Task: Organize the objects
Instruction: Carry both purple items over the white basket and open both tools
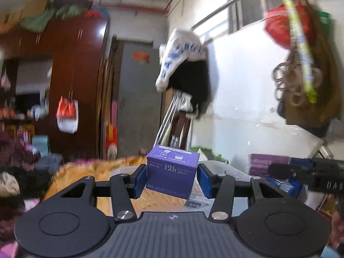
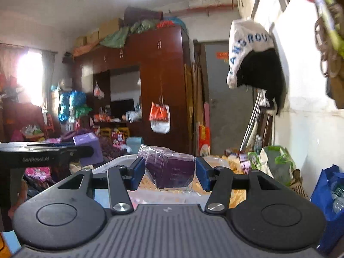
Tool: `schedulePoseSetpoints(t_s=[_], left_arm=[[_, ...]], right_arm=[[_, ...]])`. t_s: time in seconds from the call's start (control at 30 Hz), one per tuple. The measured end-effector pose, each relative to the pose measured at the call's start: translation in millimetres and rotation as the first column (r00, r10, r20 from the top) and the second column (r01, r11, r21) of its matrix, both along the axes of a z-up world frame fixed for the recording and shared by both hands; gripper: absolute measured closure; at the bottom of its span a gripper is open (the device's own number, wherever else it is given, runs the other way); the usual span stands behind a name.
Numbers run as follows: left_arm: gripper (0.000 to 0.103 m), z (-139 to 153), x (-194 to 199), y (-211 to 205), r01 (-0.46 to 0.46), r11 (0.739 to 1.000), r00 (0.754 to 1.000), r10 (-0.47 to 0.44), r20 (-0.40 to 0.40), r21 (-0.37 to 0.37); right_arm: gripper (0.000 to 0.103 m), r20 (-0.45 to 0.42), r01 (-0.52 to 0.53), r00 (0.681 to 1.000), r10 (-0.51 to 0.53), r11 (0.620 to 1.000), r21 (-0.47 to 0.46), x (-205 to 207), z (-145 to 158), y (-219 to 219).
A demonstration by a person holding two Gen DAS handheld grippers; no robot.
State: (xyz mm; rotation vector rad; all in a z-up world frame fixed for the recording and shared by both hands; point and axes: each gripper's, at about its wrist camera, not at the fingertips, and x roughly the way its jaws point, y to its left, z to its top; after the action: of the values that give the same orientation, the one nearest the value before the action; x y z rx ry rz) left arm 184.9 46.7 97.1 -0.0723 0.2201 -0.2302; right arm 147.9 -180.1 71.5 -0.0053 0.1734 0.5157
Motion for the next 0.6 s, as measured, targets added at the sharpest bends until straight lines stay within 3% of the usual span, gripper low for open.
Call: schedulePoseSetpoints(t_s=[0.1, 0.23, 0.27, 0.3, 0.33, 0.4, 0.6], left_arm=[[0.049, -2, 40, -2, -0.022, 1.0, 0.994, 0.022, -0.103, 0.005], [0.045, -11, 66, -5, -0.046, 0.999, 0.987, 0.05, -0.151, 0.028], [0.031, -12, 69, -6, -0.049, 0.998, 0.986, 0.053, -0.156, 0.031], [0.014, -14, 74, -6, -0.058, 0.998, 0.983, 0.063, -0.17, 0.031], [0.012, -17, 76, -6, -0.072, 0.997, 0.981, 0.076, -0.178, 0.031], [0.012, -20, 68, -5, -0.074, 0.996, 0.983, 0.08, -0.168, 0.042], [0.012, -43, -26, 6, -0.037, 0.999, 0.995, 0.039, -0.091, 0.027]], right_arm=[[0.048, -0.041, 0.031, 0.999, -0.032, 0.999, -0.04, 27, -2, 12], [0.047, -0.05, 0.042, 0.998, -0.047, 0.994, -0.102, 40, -7, 25], [0.047, -0.044, 0.047, 0.998, -0.052, 0.993, -0.106, 40, -8, 26], [0.04, -0.03, 0.065, 0.997, -0.068, 0.992, -0.106, 38, -9, 26], [0.021, -0.019, 0.077, 0.997, -0.079, 0.992, -0.099, 35, -10, 25], [0.0, -0.02, 0.053, 0.998, -0.055, 0.996, -0.067, 23, -12, 18], [0.0, -0.074, -0.054, 0.995, 0.06, 0.995, 0.084, -55, -54, -28]])
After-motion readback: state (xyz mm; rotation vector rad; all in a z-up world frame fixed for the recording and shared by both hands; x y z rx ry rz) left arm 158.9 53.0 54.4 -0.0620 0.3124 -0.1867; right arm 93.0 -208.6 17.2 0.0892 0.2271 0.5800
